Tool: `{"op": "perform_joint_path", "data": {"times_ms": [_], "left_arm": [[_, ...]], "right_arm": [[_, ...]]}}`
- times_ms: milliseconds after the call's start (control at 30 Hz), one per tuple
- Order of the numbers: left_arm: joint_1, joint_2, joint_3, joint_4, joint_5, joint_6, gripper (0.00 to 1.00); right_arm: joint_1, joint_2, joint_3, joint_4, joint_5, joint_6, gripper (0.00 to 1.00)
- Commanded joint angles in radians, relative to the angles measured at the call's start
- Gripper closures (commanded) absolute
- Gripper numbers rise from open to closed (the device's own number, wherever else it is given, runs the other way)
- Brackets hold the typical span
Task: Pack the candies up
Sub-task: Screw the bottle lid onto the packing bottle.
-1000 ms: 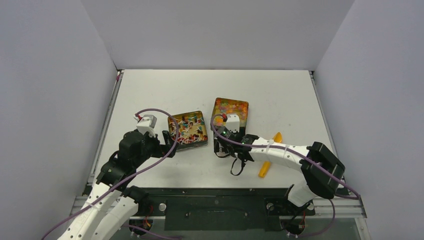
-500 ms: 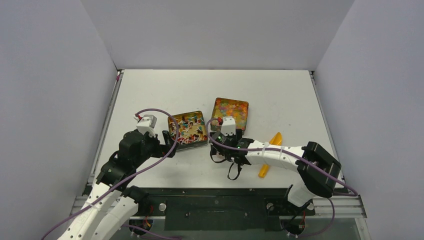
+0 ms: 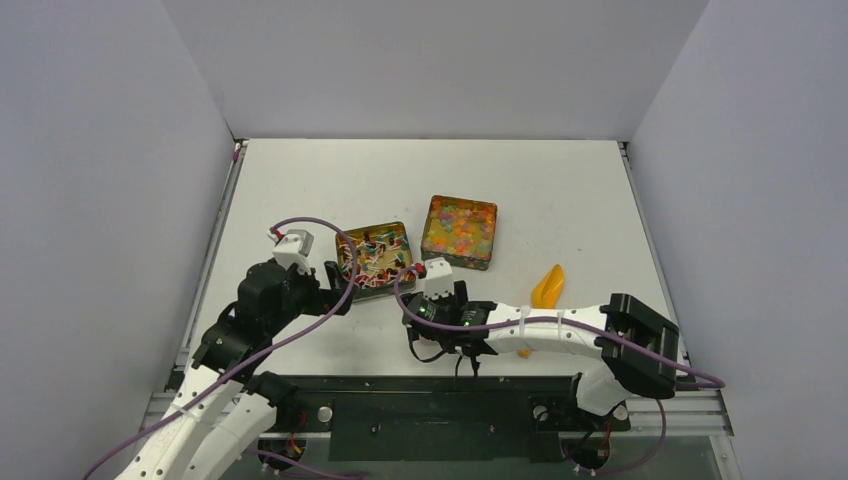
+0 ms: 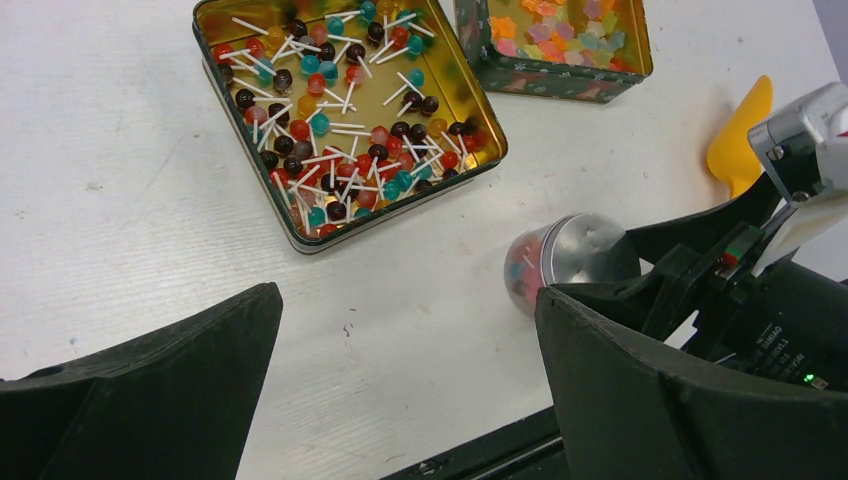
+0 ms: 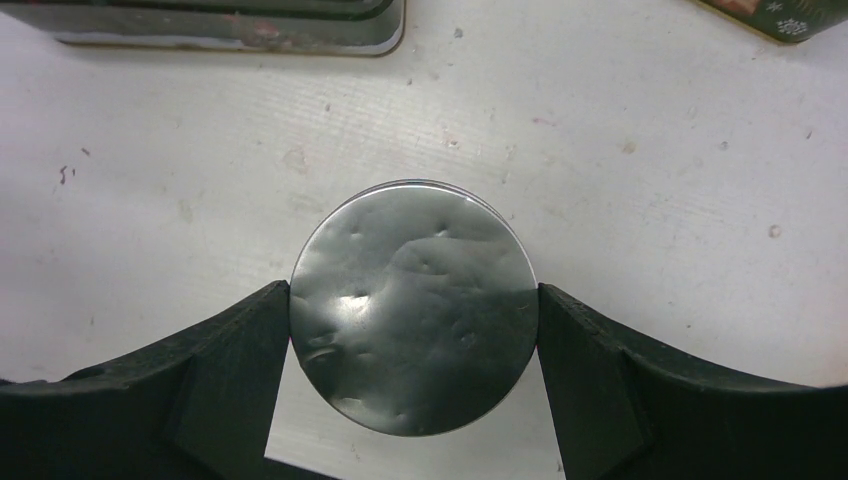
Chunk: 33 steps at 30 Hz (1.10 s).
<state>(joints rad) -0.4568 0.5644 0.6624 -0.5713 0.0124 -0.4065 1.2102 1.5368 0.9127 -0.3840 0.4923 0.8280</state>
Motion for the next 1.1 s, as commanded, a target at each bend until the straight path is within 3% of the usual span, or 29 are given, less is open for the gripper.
{"op": "perform_joint_path", "data": {"times_ms": [0,200,567,1067], "left_arm": [[-0.003,-0.005,0.009,0.05,-0.005,0.001,0.04],[-0.003,-0.003,0.008,0.05,-0.005,0.0,0.04],[-0.003,-0.002,0.009,0.051,-0.004,0.0,0.04],[-0.003,-0.001,0.009,0.05,-0.005,0.0,0.04]], "right_arm": [[0.055,0.018,-0.036,-0.117,-0.114,0.116,0.27],[0.072,0.016,-0.029,-0.122,-0.096,0.125,0.24],[0.074,0.01,-0.025,-0.103,-0.086,0.127,0.08],[0.092,-0.089,0.069,-0.248,-0.038,0.101,0.06]]}}
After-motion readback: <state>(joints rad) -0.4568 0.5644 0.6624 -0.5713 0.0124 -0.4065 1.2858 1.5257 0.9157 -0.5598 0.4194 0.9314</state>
